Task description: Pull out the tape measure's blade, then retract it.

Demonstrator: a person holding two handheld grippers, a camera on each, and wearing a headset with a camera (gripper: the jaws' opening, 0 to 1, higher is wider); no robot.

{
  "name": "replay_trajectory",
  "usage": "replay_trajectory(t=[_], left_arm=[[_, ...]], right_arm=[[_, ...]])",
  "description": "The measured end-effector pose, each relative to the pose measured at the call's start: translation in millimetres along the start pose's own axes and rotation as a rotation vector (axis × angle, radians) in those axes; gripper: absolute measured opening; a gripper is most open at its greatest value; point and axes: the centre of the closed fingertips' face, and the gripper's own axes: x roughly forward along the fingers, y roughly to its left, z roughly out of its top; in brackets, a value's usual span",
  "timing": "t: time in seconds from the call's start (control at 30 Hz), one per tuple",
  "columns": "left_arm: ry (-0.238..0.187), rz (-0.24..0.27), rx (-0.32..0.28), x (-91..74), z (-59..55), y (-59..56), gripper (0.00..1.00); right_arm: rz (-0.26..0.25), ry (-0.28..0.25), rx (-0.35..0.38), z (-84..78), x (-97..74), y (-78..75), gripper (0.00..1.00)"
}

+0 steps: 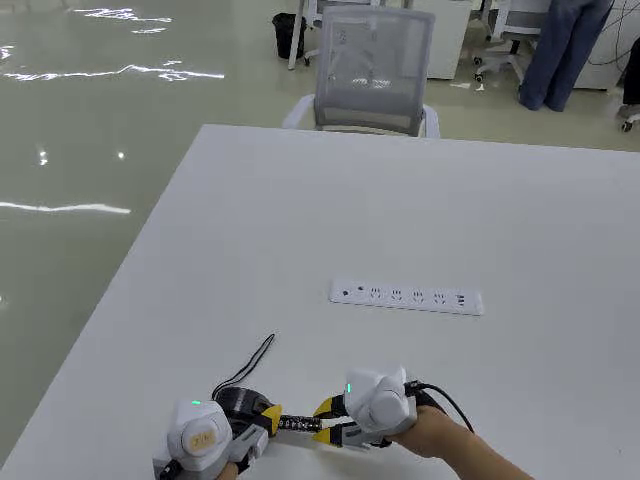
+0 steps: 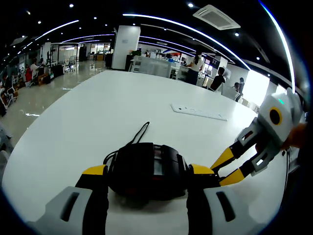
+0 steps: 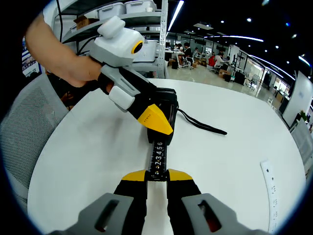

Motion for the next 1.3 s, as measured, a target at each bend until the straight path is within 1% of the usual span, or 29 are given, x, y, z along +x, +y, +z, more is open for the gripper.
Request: replay_trajectory(t=[0.27,0.57,0.8,1.1,1.3], left_arm=[[-0.001,-0.002,-0.001,-0.5,0.4,-0.1,0.62],[0.004,0.002,0.023,0.6,-0.9,-0.9,0.62],[0.005,-0.004,-0.004,0.5,0.0,1.4,0.61],[0.002,-0.003,-0.001,0.6,-0.5,0.6,0.62],[-0.001,-0.013,-0.014,-0.2,0.8,1.4,0.62]], right_arm=[[0.0,-0.001,0.001,1.6,0.2,0.2,0.13],[0.003,0.0,0.001,1.5,0.9,1.4,0.13],[-0.001,-0.003,0.0,2.8,0.8,0.4,0.13],[-0.003,0.0,-0.001,2.5,1.0,0.4,0.13],[-0.002,-0.01,0.006,5.0,1.7,-0.3,0.13]])
